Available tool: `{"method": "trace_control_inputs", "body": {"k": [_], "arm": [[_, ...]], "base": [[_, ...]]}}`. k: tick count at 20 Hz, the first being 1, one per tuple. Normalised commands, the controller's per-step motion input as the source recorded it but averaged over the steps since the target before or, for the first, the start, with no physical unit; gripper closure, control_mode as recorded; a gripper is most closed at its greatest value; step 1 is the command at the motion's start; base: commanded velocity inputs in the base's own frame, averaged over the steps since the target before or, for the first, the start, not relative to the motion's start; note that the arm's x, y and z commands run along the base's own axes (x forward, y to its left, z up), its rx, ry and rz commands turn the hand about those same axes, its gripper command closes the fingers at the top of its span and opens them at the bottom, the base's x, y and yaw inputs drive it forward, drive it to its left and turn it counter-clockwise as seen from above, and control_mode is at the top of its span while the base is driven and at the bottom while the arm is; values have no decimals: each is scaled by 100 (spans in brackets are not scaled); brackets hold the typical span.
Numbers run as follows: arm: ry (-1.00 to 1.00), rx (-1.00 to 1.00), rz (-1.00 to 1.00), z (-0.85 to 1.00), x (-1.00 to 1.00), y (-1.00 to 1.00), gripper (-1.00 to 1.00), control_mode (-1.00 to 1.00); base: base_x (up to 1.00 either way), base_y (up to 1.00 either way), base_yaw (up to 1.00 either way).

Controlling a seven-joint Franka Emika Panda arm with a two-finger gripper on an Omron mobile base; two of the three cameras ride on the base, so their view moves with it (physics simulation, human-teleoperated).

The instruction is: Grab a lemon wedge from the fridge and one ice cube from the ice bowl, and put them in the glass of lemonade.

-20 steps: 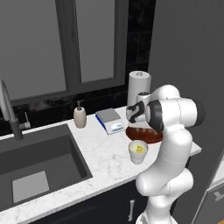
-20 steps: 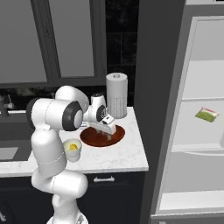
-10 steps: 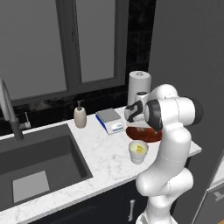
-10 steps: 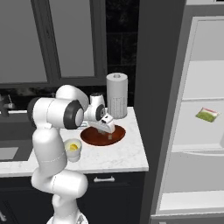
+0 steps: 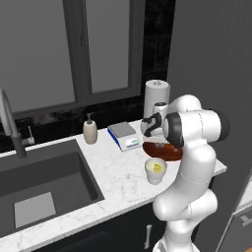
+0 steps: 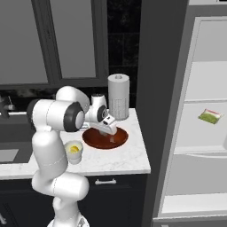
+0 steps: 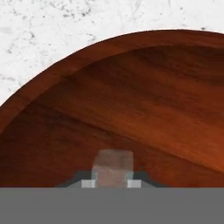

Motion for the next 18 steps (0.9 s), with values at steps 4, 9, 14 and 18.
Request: {"method": "trace_control_inputs", "body": {"k": [4, 9, 14, 18], "arm": [[-8, 0, 0, 14, -57, -4, 100, -100], [-12, 0, 0, 39, -57, 0, 100, -100], [-12, 0, 0, 71, -44, 0, 100, -100], [-4, 0, 0, 58, -59, 0, 100, -100]], "base": [[0, 0, 0], [0, 0, 0], [0, 0, 0], [0, 0, 0]]}}
